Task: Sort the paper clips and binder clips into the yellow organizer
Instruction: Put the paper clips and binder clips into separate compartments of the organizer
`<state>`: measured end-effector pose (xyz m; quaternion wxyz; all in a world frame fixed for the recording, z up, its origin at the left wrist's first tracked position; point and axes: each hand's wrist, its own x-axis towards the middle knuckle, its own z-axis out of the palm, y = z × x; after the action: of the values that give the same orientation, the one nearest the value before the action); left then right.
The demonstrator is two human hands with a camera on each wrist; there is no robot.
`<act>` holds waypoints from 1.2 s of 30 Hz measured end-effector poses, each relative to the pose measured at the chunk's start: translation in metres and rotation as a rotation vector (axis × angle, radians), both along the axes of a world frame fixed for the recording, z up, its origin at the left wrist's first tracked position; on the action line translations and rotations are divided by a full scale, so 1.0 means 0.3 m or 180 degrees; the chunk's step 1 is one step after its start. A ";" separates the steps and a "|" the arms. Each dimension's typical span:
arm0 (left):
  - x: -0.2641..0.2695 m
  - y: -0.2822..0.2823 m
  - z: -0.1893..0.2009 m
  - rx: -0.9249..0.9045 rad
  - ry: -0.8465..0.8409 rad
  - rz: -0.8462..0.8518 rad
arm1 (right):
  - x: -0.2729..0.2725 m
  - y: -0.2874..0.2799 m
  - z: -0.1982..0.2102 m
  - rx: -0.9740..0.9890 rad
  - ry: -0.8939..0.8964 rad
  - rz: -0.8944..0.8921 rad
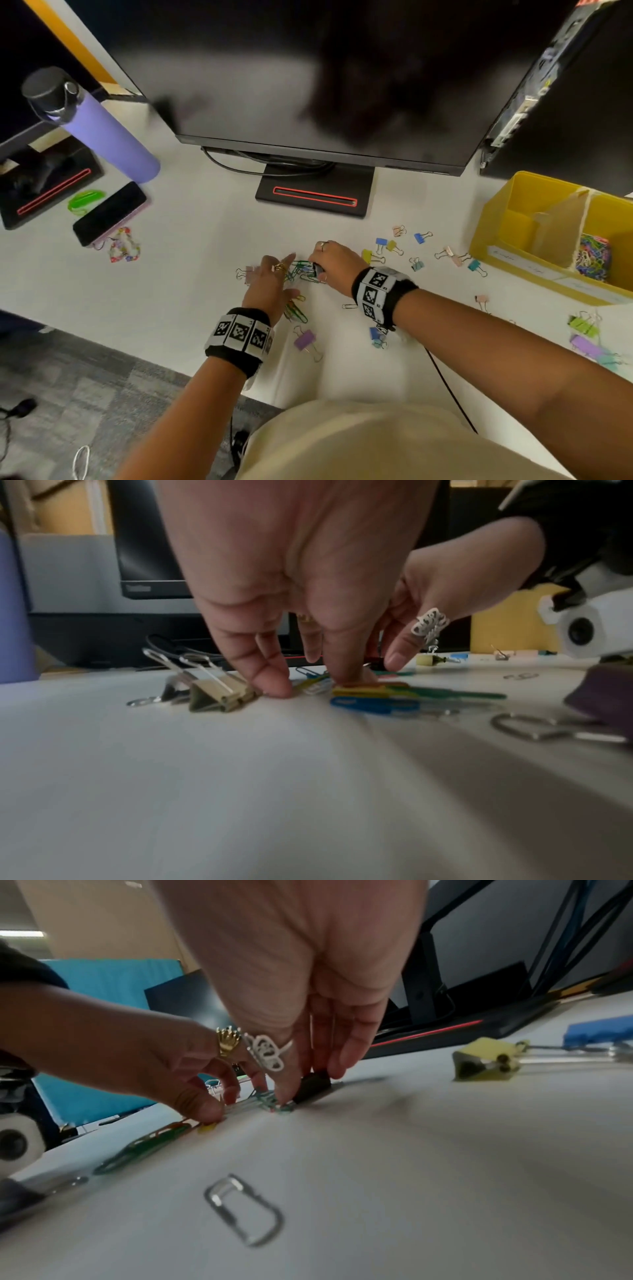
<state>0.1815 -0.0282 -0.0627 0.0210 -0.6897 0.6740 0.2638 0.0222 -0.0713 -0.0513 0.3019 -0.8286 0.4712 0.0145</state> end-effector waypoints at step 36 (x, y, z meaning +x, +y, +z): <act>-0.207 -0.011 0.204 0.0381 0.2990 0.0952 | -0.458 0.236 0.142 -0.0762 -0.1317 -0.1209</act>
<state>0.1194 -0.0316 -0.0016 -0.2834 -0.5830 0.4879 0.5845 -0.1151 -0.0004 -0.0089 0.2890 -0.7407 0.5446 -0.2669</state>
